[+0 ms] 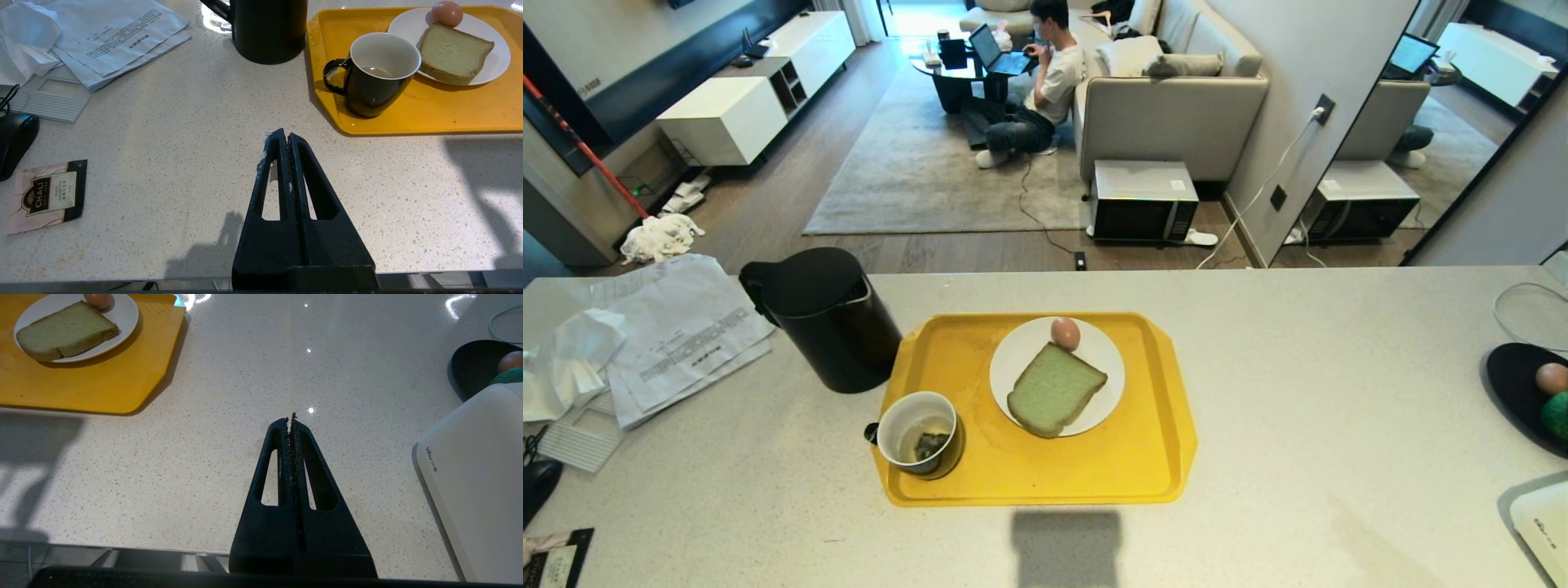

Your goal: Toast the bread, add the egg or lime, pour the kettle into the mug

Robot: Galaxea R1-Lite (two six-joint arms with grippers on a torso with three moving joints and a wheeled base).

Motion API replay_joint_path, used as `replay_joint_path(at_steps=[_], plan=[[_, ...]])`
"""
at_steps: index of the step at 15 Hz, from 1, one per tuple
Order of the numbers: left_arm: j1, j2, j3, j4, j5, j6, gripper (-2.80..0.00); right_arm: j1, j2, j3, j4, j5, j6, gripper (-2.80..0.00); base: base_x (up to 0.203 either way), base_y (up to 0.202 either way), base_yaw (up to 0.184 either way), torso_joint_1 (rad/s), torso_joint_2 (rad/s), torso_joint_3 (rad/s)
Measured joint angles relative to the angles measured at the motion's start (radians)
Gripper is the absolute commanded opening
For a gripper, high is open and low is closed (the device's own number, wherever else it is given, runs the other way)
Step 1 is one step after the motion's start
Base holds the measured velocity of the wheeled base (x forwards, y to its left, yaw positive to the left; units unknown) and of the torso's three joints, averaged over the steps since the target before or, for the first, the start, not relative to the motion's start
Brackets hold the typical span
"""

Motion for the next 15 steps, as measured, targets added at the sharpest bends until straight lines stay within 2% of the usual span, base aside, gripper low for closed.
replay_joint_path(at_steps=[15], plan=[[0.0,0.0,0.0,0.0,0.0,-0.001,-2.8,0.0,0.0,0.0,0.001,0.0,0.001,-2.8,0.0,0.0,0.0,-0.06,0.12,0.06]])
